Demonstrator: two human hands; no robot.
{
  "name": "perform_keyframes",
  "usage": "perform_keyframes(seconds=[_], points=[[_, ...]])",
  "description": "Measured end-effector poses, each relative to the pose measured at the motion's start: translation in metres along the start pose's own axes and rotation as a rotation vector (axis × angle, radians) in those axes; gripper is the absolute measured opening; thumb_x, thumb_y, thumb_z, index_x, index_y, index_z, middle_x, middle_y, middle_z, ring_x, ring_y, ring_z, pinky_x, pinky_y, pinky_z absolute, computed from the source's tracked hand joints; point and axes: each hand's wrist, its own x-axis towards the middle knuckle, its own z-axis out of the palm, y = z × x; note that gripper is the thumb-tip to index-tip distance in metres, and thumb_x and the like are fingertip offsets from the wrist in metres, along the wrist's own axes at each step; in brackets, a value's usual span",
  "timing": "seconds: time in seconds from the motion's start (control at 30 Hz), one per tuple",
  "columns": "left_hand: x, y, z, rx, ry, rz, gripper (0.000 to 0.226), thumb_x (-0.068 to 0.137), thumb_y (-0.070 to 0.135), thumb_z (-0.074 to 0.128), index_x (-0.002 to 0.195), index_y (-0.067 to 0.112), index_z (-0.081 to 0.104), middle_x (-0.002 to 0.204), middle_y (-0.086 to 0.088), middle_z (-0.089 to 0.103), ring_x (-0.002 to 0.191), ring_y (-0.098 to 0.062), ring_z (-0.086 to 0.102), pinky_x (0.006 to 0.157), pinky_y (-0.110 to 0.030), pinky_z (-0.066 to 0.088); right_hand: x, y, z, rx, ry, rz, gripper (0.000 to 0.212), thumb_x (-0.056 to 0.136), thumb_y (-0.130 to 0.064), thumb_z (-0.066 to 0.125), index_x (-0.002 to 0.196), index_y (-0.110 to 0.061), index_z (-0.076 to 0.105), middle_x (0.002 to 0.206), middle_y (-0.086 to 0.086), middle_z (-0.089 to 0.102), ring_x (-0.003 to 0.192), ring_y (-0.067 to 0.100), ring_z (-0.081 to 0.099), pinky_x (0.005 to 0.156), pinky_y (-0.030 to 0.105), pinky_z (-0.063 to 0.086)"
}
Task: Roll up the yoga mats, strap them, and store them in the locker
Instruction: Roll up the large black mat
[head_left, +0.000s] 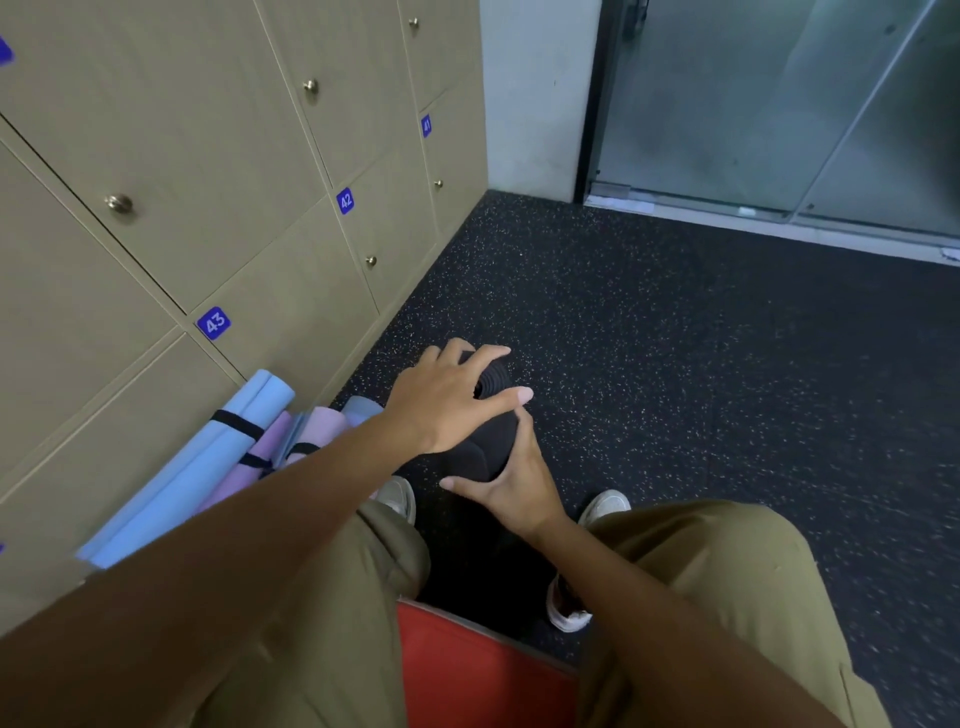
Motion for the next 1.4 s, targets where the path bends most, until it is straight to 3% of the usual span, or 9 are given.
perform_keyframes(seconds=[0.17, 0.27, 0.37, 0.53, 0.67, 0.87, 1.0, 1.17, 1.4], points=[[-0.007, -0.017, -0.006, -0.189, 0.022, 0.225, 0.087, 0.076, 0.088, 0.048, 0.153, 0.052, 0.031, 0.152, 0.020, 0.030, 0.140, -0.013, 0.029, 0.114, -0.044, 0.035, 0.007, 0.005, -0.016, 0.023, -0.082, 0.010, 0.125, 0.057, -0.052, 0.097, 0.153, -0.044, 0.017, 0.155, -0.016, 0.039, 0.137, -0.001, 0.042, 0.110, 0.029, 0.043], [-0.014, -0.026, -0.007, -0.114, -0.045, 0.300, 0.108, 0.067, 0.079, 0.072, 0.158, 0.051, 0.020, 0.158, 0.019, 0.020, 0.144, -0.013, 0.019, 0.113, -0.036, 0.029, 0.009, 0.009, -0.020, 0.033, -0.151, 0.027, 0.126, 0.055, -0.048, 0.099, 0.152, -0.043, 0.019, 0.148, -0.018, 0.047, 0.133, -0.003, 0.048, 0.108, 0.029, 0.046], [-0.014, -0.028, -0.004, -0.066, -0.039, 0.296, 0.119, 0.064, 0.072, 0.082, 0.158, 0.053, 0.012, 0.159, 0.018, 0.015, 0.144, -0.016, 0.019, 0.112, -0.036, 0.030, 0.011, 0.007, -0.024, 0.009, -0.197, 0.063, 0.125, 0.055, -0.043, 0.100, 0.150, -0.045, 0.019, 0.148, -0.016, 0.047, 0.134, -0.002, 0.048, 0.110, 0.031, 0.045], [-0.011, -0.013, 0.005, -0.024, 0.026, 0.245, 0.115, 0.067, 0.074, 0.078, 0.159, 0.045, 0.015, 0.155, 0.008, 0.020, 0.138, -0.027, 0.030, 0.114, -0.050, 0.038, 0.015, -0.006, -0.071, -0.274, -0.345, 0.079, 0.118, 0.065, -0.038, 0.096, 0.155, -0.030, 0.021, 0.156, -0.001, 0.038, 0.142, 0.017, 0.040, 0.117, 0.041, 0.037], [-0.009, 0.010, 0.003, 0.004, 0.035, 0.174, 0.111, 0.069, 0.076, 0.075, 0.157, 0.042, 0.017, 0.155, 0.002, 0.022, 0.138, -0.035, 0.031, 0.109, -0.052, 0.041, 0.008, -0.018, -0.142, -0.563, -0.315, 0.159, 0.100, 0.076, -0.049, 0.087, 0.155, -0.025, 0.030, 0.155, 0.006, 0.039, 0.140, 0.026, 0.043, 0.115, 0.045, 0.040], [-0.014, 0.039, 0.004, 0.063, 0.008, 0.173, 0.106, 0.072, 0.076, 0.073, 0.156, 0.041, 0.018, 0.157, -0.002, 0.020, 0.140, -0.037, 0.029, 0.107, -0.052, 0.042, -0.042, -0.040, -0.244, -0.643, -0.106, 0.260, 0.078, 0.086, -0.047, 0.079, 0.150, -0.021, 0.043, 0.150, 0.004, 0.049, 0.130, 0.025, 0.054, 0.106, 0.038, 0.047], [-0.017, 0.060, 0.007, 0.080, 0.017, 0.193, 0.106, 0.072, 0.077, 0.073, 0.156, 0.040, 0.021, 0.158, -0.004, 0.021, 0.140, -0.038, 0.029, 0.106, -0.053, 0.042, -0.098, -0.042, -0.285, -0.719, -0.051, 0.366, 0.063, 0.087, -0.047, 0.077, 0.140, -0.021, 0.054, 0.135, 0.000, 0.060, 0.116, 0.021, 0.062, 0.095, 0.033, 0.048], [-0.017, 0.078, 0.008, 0.115, 0.013, 0.204, 0.107, 0.071, 0.080, 0.071, 0.157, 0.039, 0.022, 0.159, -0.007, 0.022, 0.142, -0.040, 0.029, 0.107, -0.056, 0.042, -0.177, -0.033, -0.315, -0.770, -0.076, 0.560, 0.052, 0.085, -0.055, 0.076, 0.128, -0.031, 0.059, 0.117, -0.009, 0.066, 0.110, 0.018, 0.063, 0.102, 0.042, 0.049], [-0.021, 0.109, 0.014, 0.139, 0.003, 0.263, 0.108, 0.069, 0.079, 0.074, 0.156, 0.039, 0.025, 0.159, -0.007, 0.024, 0.140, -0.041, 0.030, 0.104, -0.058, 0.043, -0.293, -0.026, -0.325, -0.835, -0.293, 0.815, 0.041, 0.081, -0.043, 0.083, 0.117, -0.030, 0.067, 0.103, -0.019, 0.071, 0.102, 0.011, 0.068, 0.086, 0.028, 0.048]])
